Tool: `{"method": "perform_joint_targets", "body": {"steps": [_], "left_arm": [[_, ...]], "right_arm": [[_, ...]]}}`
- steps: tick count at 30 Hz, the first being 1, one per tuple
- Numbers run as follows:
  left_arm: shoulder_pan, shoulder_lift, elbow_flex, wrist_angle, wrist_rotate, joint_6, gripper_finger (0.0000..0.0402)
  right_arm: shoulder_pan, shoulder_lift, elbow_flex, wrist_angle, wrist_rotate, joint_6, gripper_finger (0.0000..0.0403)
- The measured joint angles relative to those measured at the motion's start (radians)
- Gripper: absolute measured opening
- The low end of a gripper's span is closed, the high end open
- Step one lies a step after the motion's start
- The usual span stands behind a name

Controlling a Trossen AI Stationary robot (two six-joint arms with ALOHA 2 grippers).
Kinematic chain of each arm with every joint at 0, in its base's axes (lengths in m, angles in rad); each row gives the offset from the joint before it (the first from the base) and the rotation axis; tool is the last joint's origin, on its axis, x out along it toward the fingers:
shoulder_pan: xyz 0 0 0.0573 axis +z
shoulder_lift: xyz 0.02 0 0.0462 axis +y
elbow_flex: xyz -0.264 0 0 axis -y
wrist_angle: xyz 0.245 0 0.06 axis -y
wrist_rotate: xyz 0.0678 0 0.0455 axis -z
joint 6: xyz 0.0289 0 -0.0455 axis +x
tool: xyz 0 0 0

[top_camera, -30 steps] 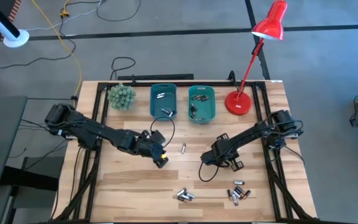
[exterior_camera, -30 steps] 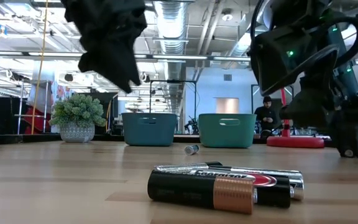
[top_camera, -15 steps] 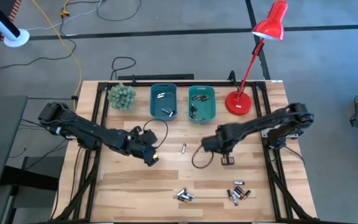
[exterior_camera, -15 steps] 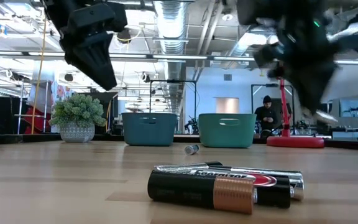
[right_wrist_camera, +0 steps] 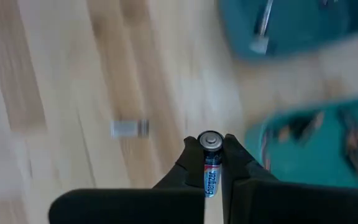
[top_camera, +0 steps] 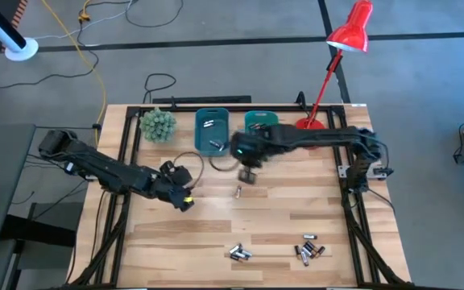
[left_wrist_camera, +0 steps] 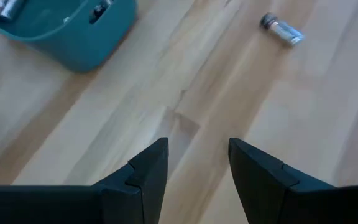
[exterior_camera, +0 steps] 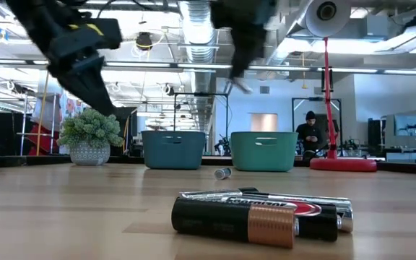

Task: Sort batteries
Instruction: Put the silver battery into the blue bin

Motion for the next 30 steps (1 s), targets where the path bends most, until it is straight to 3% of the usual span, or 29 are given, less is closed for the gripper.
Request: {"method": "perform_joint_targets", "body": {"steps": [10,16,22,30], "left_arm": [[0.006,-0.318,-0.195,0.054,0.034,0.016,0.0163],[0.006,-0.484,-0.266,0.048,0.042,0.0,0.0163],[0.006,-0.579,-0.298,0.038,0.042,0.031,0.0163],[0.006,-0.611,-0.306,0.018,0.042,0.072,0.0163]], "right_arm": [[-0.172,0.278,0.256,0.274,-0.05,-0.048,0.001],[-0.238,0.439,0.337,0.328,-0.106,-0.035,0.001],[-0.274,0.525,0.358,0.321,-0.115,0.048,0.004],[-0.305,0.539,0.359,0.268,-0.114,0.175,0.01]]}}
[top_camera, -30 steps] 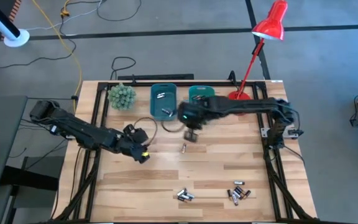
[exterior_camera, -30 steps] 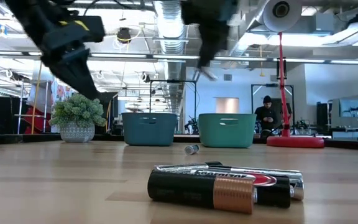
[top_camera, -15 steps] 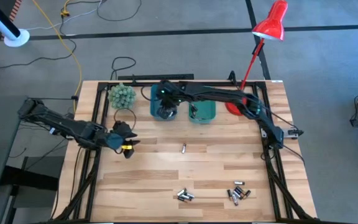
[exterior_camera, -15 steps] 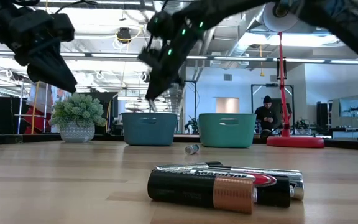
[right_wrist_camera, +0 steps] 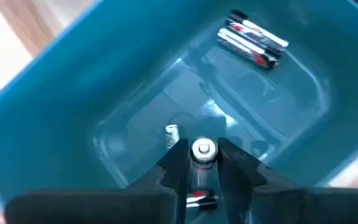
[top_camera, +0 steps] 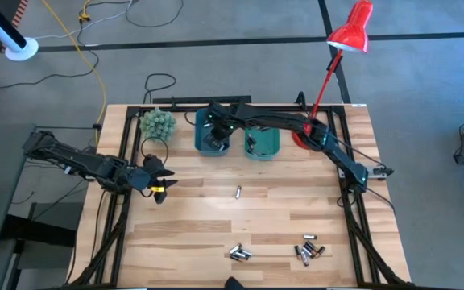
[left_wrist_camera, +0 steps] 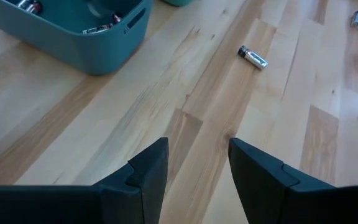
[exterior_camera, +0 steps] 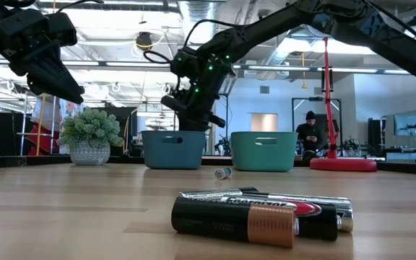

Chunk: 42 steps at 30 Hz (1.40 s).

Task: Sort batteries
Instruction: Put the silver battery into the blue bin

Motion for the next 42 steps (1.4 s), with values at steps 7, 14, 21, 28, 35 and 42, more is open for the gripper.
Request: {"method": "perform_joint_targets", "body": {"steps": [7,14,21,28,35,42], "left_arm": [[0.02,-0.004,0.0,0.001,-0.001,0.0,0.0163],[0.053,-0.003,0.0,0.006,-0.002,0.013,0.0163],[0.059,-0.003,0.0,0.02,-0.014,0.05,0.0163],[0.06,0.025,0.0,0.077,-0.017,0.121,0.0163],[0.06,0.146,0.007,0.21,-0.018,0.127,0.0163],[0.06,0.367,0.111,0.215,-0.01,0.127,0.0163]], "right_arm": [[-0.006,-0.021,0.001,-0.01,0.0,0.002,0.0131],[0.007,-0.111,0.0,-0.057,0.0,-0.018,0.0135],[0.046,-0.261,0.001,-0.105,0.039,-0.087,0.012],[0.13,-0.427,-0.09,-0.098,0.151,-0.143,0.0118],[0.208,-0.693,-0.526,0.049,0.22,0.004,0.0118],[0.353,-0.99,-0.947,0.134,0.354,0.282,0.0118]]}}
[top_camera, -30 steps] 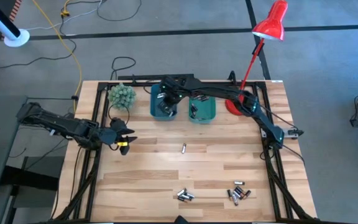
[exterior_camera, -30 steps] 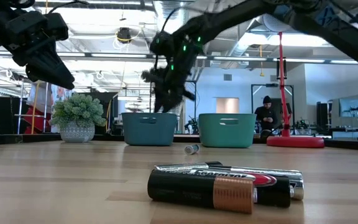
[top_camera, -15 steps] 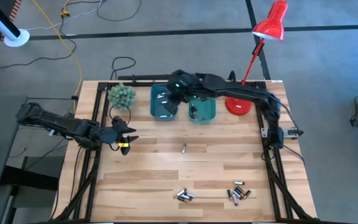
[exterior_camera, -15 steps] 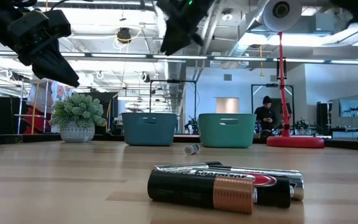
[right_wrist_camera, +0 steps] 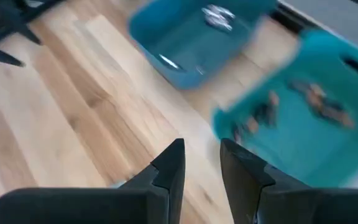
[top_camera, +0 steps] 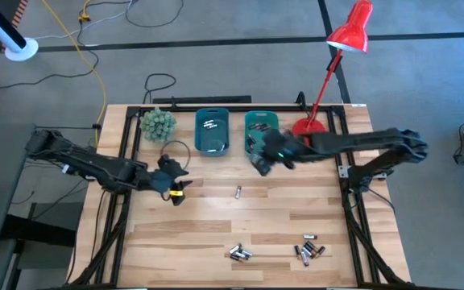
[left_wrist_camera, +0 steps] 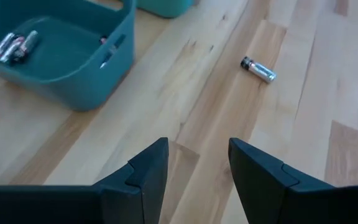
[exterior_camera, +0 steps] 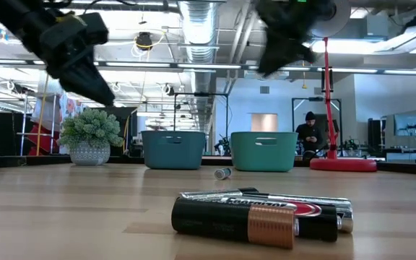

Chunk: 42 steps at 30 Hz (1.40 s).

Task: Sort batteries
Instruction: Put the silver battery into the blue bin

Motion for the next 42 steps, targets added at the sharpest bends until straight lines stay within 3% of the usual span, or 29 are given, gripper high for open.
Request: {"method": "perform_joint_targets", "body": {"steps": [8,12,17,26,33,42], "left_arm": [[0.001,0.302,0.205,-0.004,-0.002,-0.144,0.0163],[0.002,0.459,0.333,-0.006,-0.016,-0.229,0.0163],[0.006,0.655,0.516,-0.022,-0.047,-0.344,0.0163],[0.018,0.973,0.859,-0.221,-0.049,-0.528,0.0163],[0.047,1.105,1.021,-0.362,-0.03,-0.572,0.0163],[0.105,1.12,1.005,-0.359,0.075,-0.605,0.0163]], "right_arm": [[0.254,-0.244,-0.283,-0.092,0.179,0.389,0.0118],[0.364,-0.295,-0.358,-0.146,0.204,0.541,0.0118],[0.464,-0.309,-0.392,-0.195,0.212,0.642,0.0118],[0.591,-0.311,-0.392,-0.287,0.237,0.697,0.0118],[0.708,-0.311,-0.392,-0.405,0.252,0.856,0.0118],[0.847,-0.309,-0.391,-0.543,0.282,1.086,0.0118]]}}
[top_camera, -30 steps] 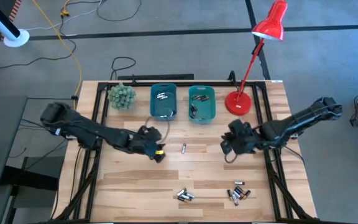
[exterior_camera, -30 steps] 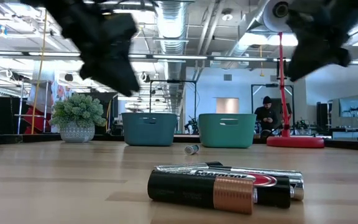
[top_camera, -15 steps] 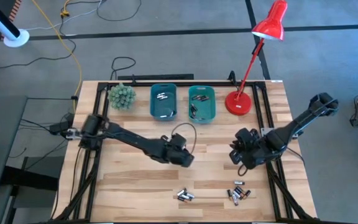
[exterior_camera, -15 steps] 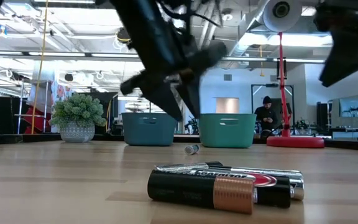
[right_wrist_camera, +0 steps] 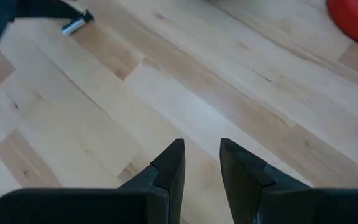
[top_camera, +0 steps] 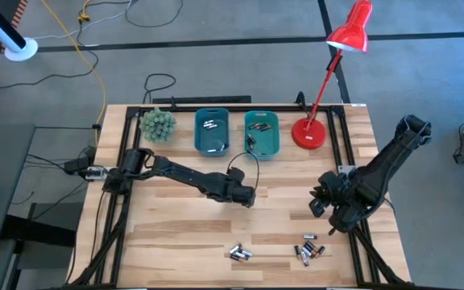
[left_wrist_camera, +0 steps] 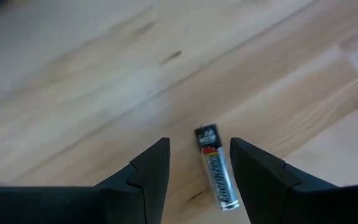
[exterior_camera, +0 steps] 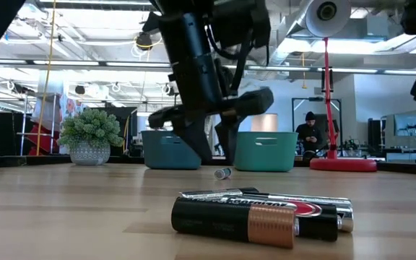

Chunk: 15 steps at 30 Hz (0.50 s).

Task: Sort batteries
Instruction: Put the silver battery into the blue bin

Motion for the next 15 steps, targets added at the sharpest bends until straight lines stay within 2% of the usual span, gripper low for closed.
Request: {"method": "perform_joint_targets", "body": {"steps": [5,10,15], "left_arm": [[0.008,0.018,-0.008,0.034,0.051,-0.001,0.0163],[0.008,0.044,-0.006,0.054,0.069,0.001,0.0162],[0.008,0.067,-0.004,0.037,0.08,-0.014,0.0133]], "right_arm": [[0.04,0.0,0.0,-0.056,0.008,0.082,0.0118],[0.045,0.0,0.0,-0.074,0.009,0.093,0.0118],[0.045,0.0,0.0,-0.08,0.009,0.093,0.0118]]}}
